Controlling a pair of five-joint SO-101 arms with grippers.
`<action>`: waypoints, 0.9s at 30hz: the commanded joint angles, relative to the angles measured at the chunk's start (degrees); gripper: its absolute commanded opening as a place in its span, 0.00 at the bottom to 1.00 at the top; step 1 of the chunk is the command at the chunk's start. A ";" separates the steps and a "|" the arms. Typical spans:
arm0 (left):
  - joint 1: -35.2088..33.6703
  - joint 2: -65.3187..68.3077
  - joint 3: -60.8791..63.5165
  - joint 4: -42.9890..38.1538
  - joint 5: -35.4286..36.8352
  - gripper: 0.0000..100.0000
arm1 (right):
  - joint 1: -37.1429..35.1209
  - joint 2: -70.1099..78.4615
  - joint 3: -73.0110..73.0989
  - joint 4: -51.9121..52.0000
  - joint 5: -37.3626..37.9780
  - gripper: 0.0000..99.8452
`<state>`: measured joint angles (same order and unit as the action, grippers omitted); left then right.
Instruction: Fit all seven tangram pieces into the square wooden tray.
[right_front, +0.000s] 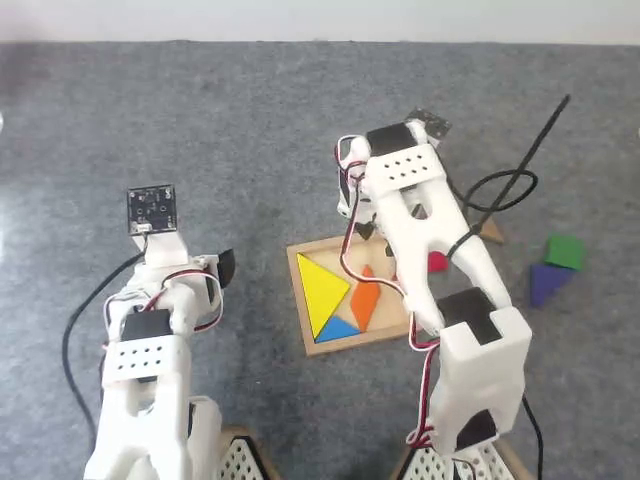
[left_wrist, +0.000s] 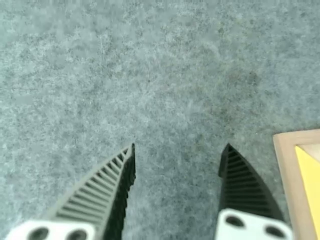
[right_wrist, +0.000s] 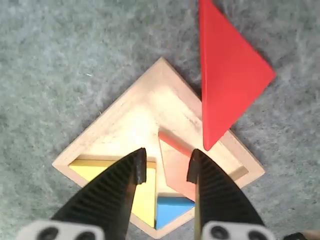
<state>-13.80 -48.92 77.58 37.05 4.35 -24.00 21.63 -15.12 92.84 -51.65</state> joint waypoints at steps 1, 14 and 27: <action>-0.35 -0.70 -0.31 -1.32 -0.62 0.27 | 5.32 -6.64 -3.69 3.38 1.76 0.13; 0.00 -0.44 -0.57 -1.14 -0.26 0.27 | 18.86 -3.56 9.23 -5.58 40.53 0.13; 0.09 -0.35 -0.31 -0.97 -0.35 0.27 | 13.58 -0.92 17.49 -15.43 39.30 0.13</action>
<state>-13.80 -48.92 77.58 37.05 4.35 -9.05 21.01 2.81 78.15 -13.05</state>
